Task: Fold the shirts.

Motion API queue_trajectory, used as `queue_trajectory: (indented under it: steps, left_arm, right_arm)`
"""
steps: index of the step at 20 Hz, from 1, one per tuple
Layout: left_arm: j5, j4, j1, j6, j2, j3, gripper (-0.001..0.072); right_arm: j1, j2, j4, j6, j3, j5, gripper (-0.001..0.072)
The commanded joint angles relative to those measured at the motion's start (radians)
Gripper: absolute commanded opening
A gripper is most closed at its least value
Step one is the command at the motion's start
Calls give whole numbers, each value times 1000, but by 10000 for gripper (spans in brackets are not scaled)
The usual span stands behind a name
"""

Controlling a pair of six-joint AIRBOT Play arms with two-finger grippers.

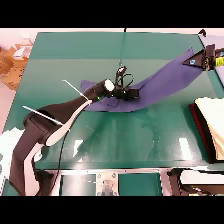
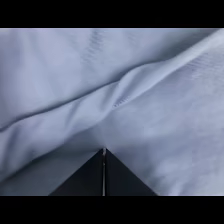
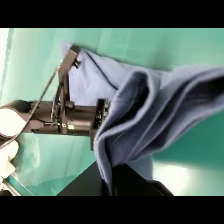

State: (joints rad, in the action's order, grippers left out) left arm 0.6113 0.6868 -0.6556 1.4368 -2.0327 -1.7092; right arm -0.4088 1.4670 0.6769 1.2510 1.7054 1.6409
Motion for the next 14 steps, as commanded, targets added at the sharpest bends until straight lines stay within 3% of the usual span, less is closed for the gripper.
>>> queue_trajectory:
  steps: [1, 3, 6, 8, 12, 14]
  left_arm:
    - [97, -10, 28, -43, -4, -48, 21]
    - [365, 34, 111, -47, -3, -150, 20]
    - [796, 257, 256, 99, -3, -358, 20]
    - [986, 430, 345, 169, 11, -430, 20]
    - [1103, 575, 504, 169, 70, -394, 21]
    - [1102, 579, 567, 116, 82, -378, 21]
  right_arm:
    - [3, -11, -14, -6, 9, -2, 14]
    - [12, -11, -15, 11, 9, -2, 14]
    - [79, -11, -15, 62, 9, -29, 14]
    - [174, -11, -14, 107, 6, -98, 14]
    - [456, 7, 0, 190, -56, -372, 14]
    - [610, 43, 0, 202, -105, -544, 14]
